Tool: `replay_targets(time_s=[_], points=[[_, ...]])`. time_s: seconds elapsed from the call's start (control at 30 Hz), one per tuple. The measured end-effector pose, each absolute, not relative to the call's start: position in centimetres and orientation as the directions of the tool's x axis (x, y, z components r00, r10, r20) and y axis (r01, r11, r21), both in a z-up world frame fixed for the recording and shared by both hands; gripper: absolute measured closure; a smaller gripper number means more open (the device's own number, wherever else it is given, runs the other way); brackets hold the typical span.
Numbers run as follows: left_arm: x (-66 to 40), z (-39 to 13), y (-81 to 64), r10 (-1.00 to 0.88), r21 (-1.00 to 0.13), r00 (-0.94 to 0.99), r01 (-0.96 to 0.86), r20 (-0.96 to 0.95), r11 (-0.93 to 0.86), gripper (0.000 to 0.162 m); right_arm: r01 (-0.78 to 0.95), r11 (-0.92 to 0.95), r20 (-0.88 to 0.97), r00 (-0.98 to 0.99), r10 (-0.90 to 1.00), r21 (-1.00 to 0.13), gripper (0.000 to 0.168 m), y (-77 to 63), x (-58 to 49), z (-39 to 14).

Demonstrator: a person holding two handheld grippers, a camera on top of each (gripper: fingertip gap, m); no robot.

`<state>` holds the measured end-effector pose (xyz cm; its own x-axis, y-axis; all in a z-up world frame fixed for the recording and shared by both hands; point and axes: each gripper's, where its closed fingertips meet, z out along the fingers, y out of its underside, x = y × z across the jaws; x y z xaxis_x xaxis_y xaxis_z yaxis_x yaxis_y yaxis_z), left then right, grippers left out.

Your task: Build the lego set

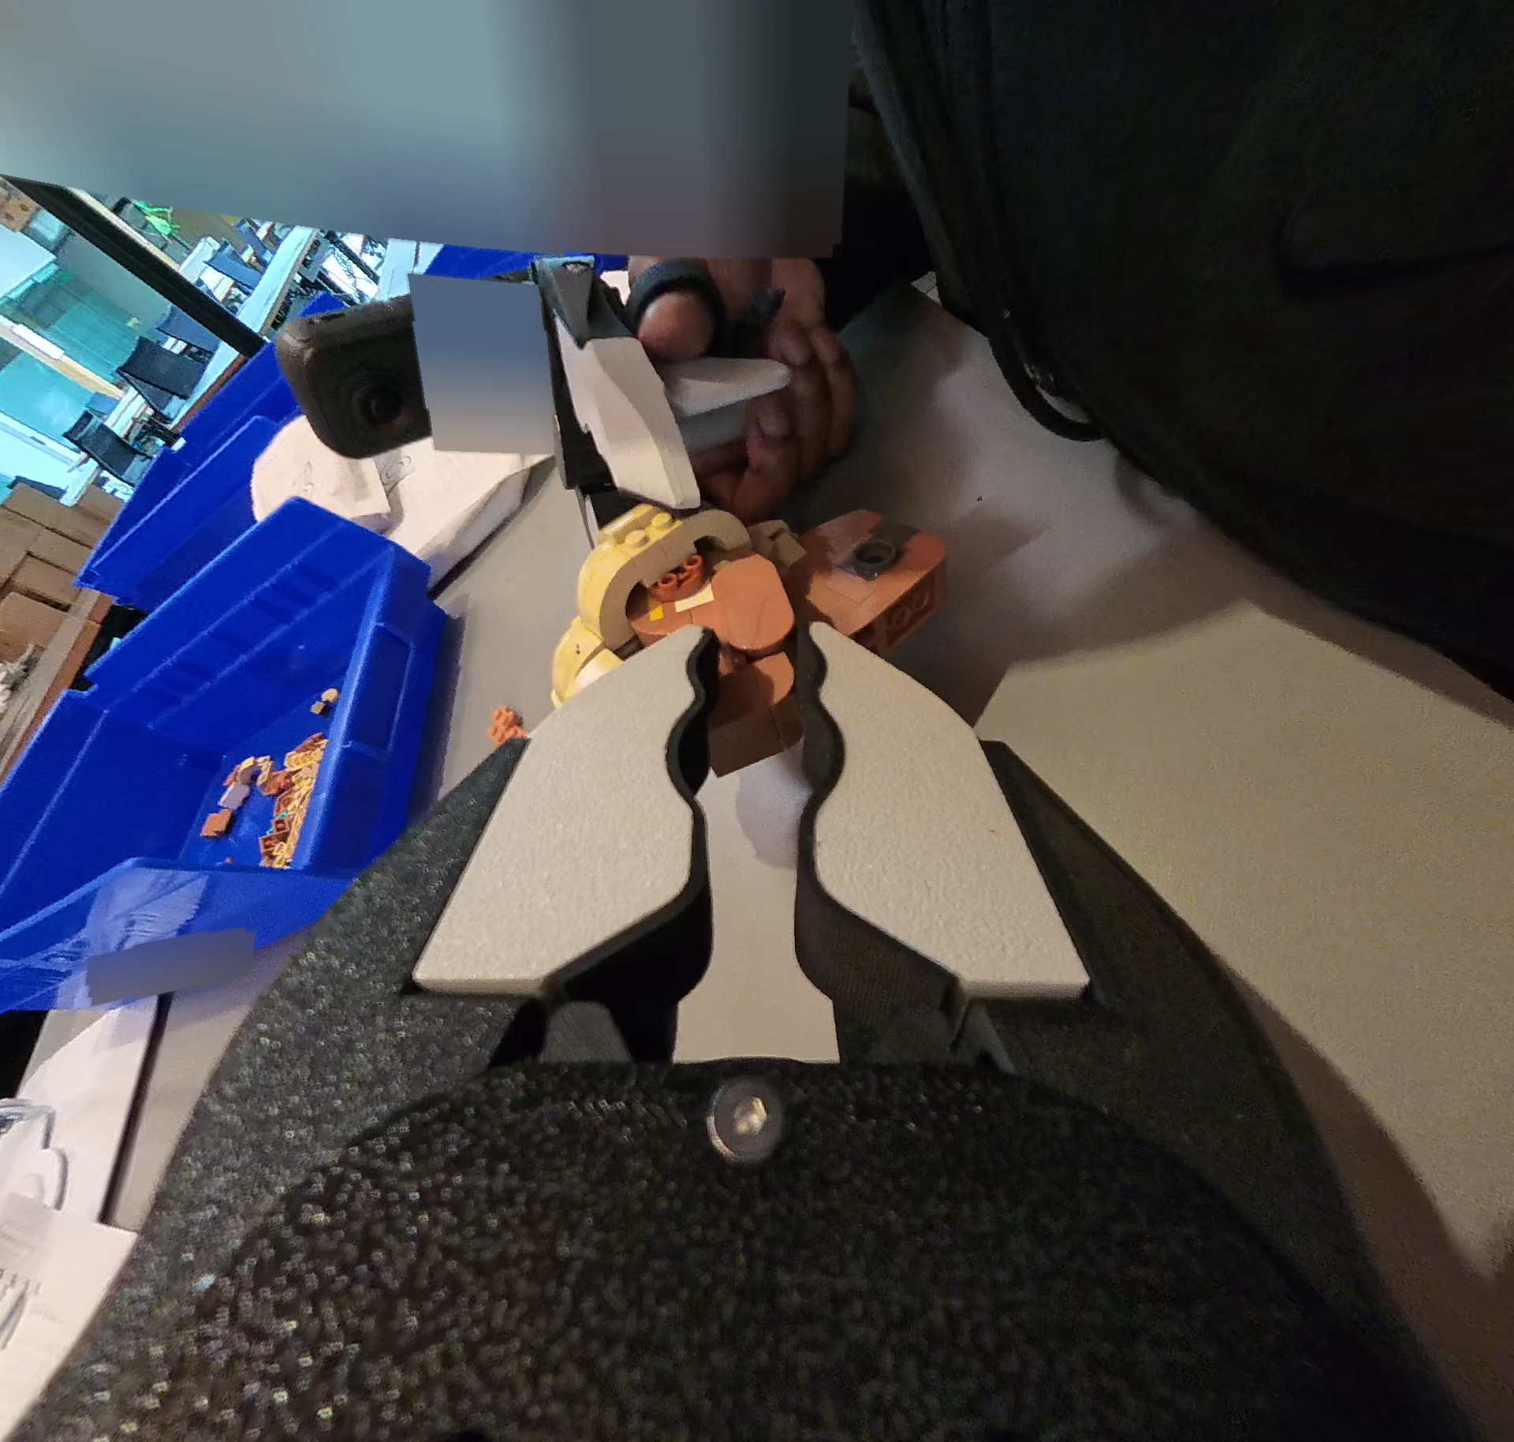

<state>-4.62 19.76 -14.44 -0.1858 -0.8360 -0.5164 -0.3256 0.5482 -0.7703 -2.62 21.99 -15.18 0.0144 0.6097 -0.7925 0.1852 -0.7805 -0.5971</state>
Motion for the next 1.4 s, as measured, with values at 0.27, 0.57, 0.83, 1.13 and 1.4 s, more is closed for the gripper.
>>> replay_targets(time_s=[0.27,0.57,0.83,1.13,1.4], points=[[-4.6,-14.5,19.7,-0.817,-0.745,-0.192,-0.337,-0.544,0.576,0.144,0.181,-0.752,-0.761,0.024,0.648,-0.634,0.102,22.0,-2.6,-15.1],[-4.7,-14.6,19.7,-0.803,-0.728,-0.210,-0.343,-0.557,0.594,0.144,0.182,-0.735,-0.742,0.044,0.669,-0.653,0.103,22.0,-2.6,-15.2],[-4.6,-14.9,20.1,-0.809,-0.734,-0.194,-0.344,-0.554,0.585,0.144,0.166,-0.707,-0.706,0.076,0.704,-0.687,0.103,22.5,-2.5,-15.2],[-5.0,-14.5,20.8,-0.888,-0.829,-0.143,-0.319,-0.437,0.459,0.133,0.162,-0.639,-0.631,0.101,0.769,-0.752,0.103,22.8,-2.5,-15.1],[-5.8,-11.8,24.7,-0.993,-0.979,0.086,-0.180,0.080,-0.095,0.109,0.212,-0.519,-0.490,0.178,0.854,-0.828,0.103,23.4,-2.4,-15.8]])
